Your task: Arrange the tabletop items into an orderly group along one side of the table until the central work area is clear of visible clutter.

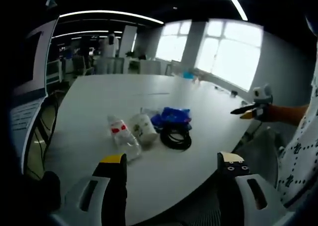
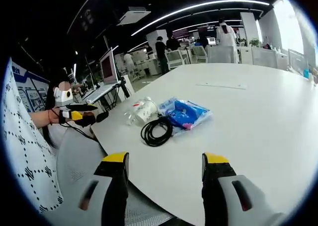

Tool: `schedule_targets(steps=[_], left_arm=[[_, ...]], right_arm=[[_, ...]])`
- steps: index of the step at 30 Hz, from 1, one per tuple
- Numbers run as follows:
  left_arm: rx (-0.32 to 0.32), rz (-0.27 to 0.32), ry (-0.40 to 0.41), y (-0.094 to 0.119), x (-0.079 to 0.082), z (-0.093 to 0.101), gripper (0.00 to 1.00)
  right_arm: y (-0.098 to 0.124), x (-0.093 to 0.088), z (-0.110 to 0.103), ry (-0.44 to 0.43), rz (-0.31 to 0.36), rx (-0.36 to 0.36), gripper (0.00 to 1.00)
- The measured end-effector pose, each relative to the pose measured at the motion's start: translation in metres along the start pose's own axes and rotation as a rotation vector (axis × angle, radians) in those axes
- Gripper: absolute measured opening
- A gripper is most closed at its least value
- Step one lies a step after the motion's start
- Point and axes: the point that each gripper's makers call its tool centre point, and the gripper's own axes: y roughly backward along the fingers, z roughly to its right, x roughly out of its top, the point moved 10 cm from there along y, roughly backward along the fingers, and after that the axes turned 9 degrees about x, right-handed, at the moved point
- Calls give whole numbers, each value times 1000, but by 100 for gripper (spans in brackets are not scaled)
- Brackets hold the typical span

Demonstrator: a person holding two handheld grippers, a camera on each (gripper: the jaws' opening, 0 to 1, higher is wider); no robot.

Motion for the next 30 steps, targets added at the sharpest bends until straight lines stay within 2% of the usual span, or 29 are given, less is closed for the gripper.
schedule_targets(steps=[14, 30], left_arm=[[-5, 3, -9, -3, 4, 2, 71], [-26, 10, -40, -17, 16, -1, 70]], right_arm=[[1, 2, 1, -2, 16, -10, 57], [-4, 10, 3, 11, 29, -19, 55]])
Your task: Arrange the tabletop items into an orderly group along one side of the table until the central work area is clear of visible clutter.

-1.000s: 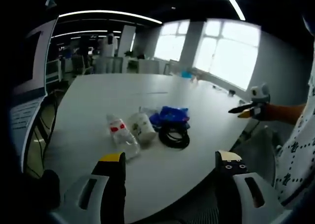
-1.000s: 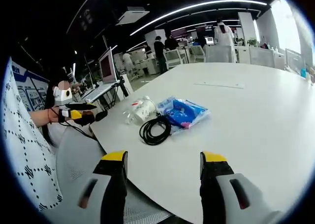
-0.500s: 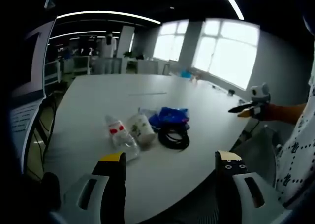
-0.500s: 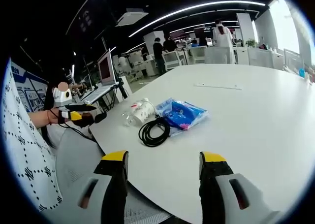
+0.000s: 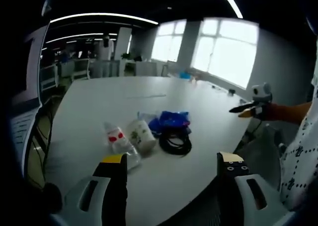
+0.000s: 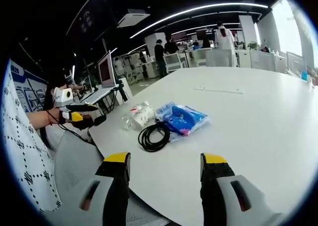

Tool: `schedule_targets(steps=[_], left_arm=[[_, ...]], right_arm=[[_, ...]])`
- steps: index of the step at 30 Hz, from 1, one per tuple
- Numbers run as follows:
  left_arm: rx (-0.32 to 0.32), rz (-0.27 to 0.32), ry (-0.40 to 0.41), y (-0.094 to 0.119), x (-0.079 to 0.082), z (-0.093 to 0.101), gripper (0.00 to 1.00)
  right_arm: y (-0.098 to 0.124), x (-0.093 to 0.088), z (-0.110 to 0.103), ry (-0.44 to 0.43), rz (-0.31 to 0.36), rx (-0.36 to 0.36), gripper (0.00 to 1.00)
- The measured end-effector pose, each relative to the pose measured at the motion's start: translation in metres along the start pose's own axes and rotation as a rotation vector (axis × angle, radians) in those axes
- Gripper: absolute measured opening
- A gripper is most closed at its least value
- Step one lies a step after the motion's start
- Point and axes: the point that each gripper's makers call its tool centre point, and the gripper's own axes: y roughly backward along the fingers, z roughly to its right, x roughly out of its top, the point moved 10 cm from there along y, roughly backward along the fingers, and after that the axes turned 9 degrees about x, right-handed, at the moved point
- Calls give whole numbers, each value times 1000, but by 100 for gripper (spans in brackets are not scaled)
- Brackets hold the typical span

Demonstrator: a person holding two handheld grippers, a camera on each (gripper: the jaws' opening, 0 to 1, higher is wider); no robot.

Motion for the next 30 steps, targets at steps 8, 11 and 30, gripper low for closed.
schedule_targets(steps=[8, 11, 30], left_arm=[[-12, 8, -12, -9, 8, 0, 70], [-17, 12, -17, -13, 11, 0, 70], [-38, 15, -35, -28, 21, 1, 68]], right_arm=[[-4, 4, 2, 4, 5, 0, 55], [-6, 6, 3, 5, 7, 0, 55], [-9, 10, 10, 4, 16, -7, 53]])
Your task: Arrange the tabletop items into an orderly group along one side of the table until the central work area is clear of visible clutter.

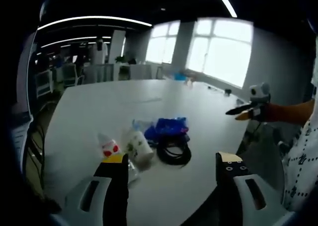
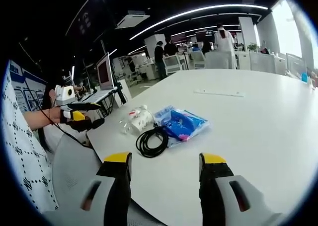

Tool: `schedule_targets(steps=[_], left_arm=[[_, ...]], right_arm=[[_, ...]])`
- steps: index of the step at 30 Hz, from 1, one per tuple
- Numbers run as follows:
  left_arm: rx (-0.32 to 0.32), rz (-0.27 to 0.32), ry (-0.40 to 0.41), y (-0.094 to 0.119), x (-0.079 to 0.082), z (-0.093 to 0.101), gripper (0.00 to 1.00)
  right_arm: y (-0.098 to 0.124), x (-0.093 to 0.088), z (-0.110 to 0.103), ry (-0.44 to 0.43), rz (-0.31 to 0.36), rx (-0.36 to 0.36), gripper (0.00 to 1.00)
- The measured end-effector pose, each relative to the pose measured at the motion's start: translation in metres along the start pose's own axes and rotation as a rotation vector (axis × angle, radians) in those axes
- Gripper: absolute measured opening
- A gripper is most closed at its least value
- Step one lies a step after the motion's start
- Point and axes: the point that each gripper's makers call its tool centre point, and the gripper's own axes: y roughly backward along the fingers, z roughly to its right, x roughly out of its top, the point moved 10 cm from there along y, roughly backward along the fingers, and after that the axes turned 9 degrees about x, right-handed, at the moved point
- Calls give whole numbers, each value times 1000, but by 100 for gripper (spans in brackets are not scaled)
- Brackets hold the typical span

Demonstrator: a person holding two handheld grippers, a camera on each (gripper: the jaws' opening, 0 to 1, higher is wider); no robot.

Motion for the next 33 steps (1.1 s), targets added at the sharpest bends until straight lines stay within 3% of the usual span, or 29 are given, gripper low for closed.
schedule_targets(steps=[33], left_arm=[[-34, 2, -17, -27, 16, 0, 66]], right_arm=[[-9, 7, 14, 1, -4, 0, 50]])
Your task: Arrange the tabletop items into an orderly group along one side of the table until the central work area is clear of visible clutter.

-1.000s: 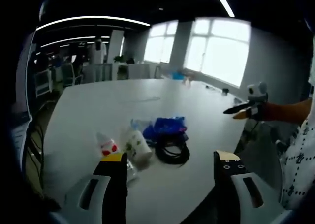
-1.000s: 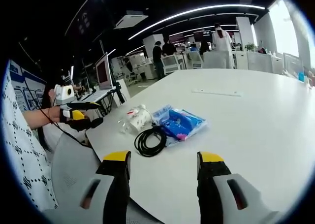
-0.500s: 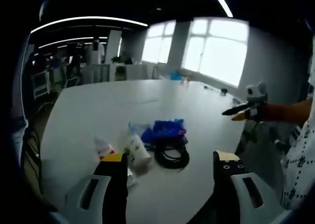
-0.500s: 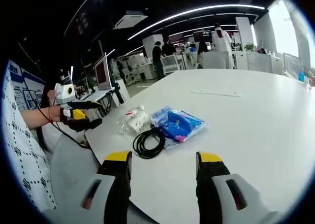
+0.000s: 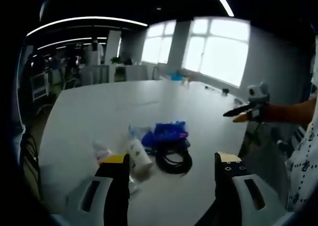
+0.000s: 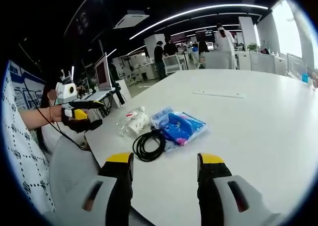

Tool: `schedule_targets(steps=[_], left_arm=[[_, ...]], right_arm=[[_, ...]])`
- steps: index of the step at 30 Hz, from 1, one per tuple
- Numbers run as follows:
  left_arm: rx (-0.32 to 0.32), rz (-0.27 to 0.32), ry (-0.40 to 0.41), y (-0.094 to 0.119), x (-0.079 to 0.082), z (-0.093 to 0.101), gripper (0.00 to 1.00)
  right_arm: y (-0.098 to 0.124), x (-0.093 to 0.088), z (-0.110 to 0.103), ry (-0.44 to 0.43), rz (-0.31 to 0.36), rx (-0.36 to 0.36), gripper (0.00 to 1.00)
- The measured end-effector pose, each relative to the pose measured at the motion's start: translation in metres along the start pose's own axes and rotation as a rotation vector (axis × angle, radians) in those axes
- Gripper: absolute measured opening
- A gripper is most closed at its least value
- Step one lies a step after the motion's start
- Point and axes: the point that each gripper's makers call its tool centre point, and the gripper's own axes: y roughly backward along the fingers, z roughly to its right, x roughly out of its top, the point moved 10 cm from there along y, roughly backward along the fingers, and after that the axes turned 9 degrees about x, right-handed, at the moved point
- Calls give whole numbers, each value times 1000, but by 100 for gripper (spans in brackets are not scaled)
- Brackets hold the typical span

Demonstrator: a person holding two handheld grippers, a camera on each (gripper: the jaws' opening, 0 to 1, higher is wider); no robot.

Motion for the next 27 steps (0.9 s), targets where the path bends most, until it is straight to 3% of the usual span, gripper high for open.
schedule_targets(steps=[27], left_arm=[[-25, -5, -5, -28, 4, 0, 64]], right_arm=[[-13, 4, 10, -6, -1, -1, 47]])
